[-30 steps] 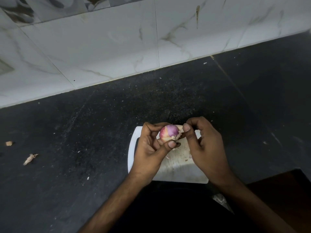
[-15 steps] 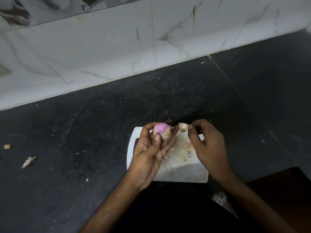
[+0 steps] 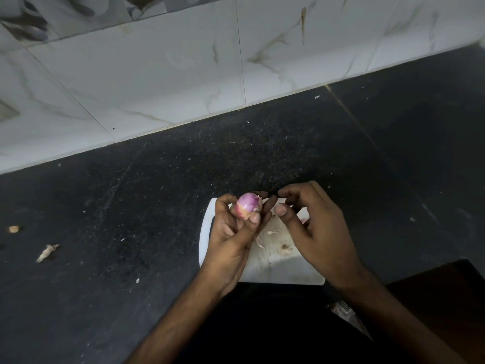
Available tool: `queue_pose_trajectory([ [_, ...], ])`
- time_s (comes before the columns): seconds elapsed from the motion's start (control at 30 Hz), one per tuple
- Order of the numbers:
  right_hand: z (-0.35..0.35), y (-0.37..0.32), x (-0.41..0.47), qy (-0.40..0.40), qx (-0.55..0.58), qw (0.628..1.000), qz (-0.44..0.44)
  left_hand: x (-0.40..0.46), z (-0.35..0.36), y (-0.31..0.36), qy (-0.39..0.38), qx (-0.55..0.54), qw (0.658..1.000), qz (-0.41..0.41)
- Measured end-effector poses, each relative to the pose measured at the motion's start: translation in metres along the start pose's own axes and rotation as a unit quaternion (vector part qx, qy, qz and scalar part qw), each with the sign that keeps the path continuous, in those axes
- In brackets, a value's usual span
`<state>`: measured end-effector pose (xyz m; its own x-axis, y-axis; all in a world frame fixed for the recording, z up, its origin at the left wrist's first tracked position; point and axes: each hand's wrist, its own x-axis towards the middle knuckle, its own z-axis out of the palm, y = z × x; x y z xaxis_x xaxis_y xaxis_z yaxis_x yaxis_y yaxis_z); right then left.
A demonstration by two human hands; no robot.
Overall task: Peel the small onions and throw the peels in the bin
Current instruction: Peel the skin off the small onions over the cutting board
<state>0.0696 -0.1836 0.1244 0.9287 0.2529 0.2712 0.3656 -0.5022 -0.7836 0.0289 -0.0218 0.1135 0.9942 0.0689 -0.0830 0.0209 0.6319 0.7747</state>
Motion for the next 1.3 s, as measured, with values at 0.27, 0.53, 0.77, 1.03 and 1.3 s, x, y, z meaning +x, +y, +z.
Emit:
queue_pose_trajectory([
  [0.27,0.017,-0.008,-0.001,-0.006,0.024,1.0,-0.005,0.0,0.004,0.001,-0.046,0.052,0.997,0.026],
  [0.53,0.02,-0.007,-0.003,0.004,-0.061,0.997,-0.037,-0.002,0.001,0.001,-0.064,0.031,0.997,0.004],
  [0.77,0.014,0.008,0.001,0.02,-0.105,0.994,-0.016,-0.003,-0.002,0.0,-0.061,-0.043,0.996,-0.053],
  [1.03,0.009,0.024,-0.001,-0.026,-0.18,0.983,0.031,0.003,-0.006,-0.002,0.028,-0.043,0.998,-0.034],
  [1.3,0.017,0.019,-0.01,-0.093,-0.122,0.986,0.059,0.002,-0.01,-0.003,0.051,0.044,0.997,-0.029],
])
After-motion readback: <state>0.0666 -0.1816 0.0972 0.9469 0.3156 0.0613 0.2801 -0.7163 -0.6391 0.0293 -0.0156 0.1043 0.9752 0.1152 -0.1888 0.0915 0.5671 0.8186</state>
